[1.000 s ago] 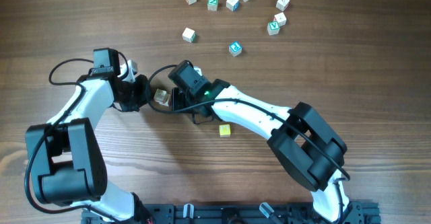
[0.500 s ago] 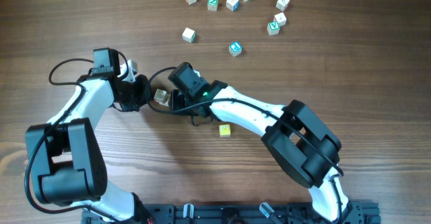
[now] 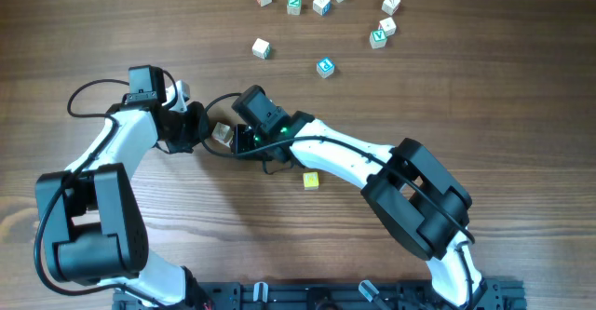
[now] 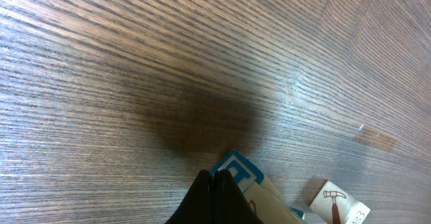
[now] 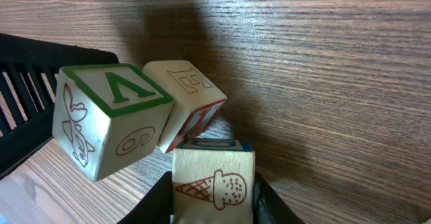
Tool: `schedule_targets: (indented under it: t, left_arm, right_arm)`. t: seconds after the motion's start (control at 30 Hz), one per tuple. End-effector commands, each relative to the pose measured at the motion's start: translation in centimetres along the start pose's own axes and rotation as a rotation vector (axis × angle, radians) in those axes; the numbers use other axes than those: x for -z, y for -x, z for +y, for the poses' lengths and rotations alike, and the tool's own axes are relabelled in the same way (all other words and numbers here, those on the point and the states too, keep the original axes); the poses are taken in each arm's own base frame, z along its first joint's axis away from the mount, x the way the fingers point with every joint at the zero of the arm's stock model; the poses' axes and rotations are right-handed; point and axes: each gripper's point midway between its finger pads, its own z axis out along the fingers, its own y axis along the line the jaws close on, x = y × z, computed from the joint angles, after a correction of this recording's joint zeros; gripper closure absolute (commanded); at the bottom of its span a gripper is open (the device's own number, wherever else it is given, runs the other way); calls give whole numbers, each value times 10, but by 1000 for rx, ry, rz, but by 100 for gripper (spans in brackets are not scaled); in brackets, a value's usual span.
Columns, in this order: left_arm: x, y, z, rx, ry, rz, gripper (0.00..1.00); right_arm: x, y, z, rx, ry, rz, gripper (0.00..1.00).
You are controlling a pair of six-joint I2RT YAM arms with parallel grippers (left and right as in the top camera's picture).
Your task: Form a tower
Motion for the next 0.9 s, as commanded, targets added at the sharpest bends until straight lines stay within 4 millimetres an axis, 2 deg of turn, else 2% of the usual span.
schedule_targets:
  t: [0.0, 0.43, 0.67, 0.87]
  left_arm:
    - [-4, -4, -1, -14, -9, 17, 96]
    - [-4, 1, -3, -22, -17, -2, 96]
    - [-10, -4, -18, -77, -21, -1, 96]
    - [-11, -2, -10, -81, 35, -17, 95]
  right_arm:
    - [-8, -5, -8, 2, -7, 26, 96]
    - [-8, -5, -8, 4, -6, 25, 96]
    - [-8, -5, -7, 5, -5, 23, 96]
    - [-8, -5, -7, 10, -4, 23, 95]
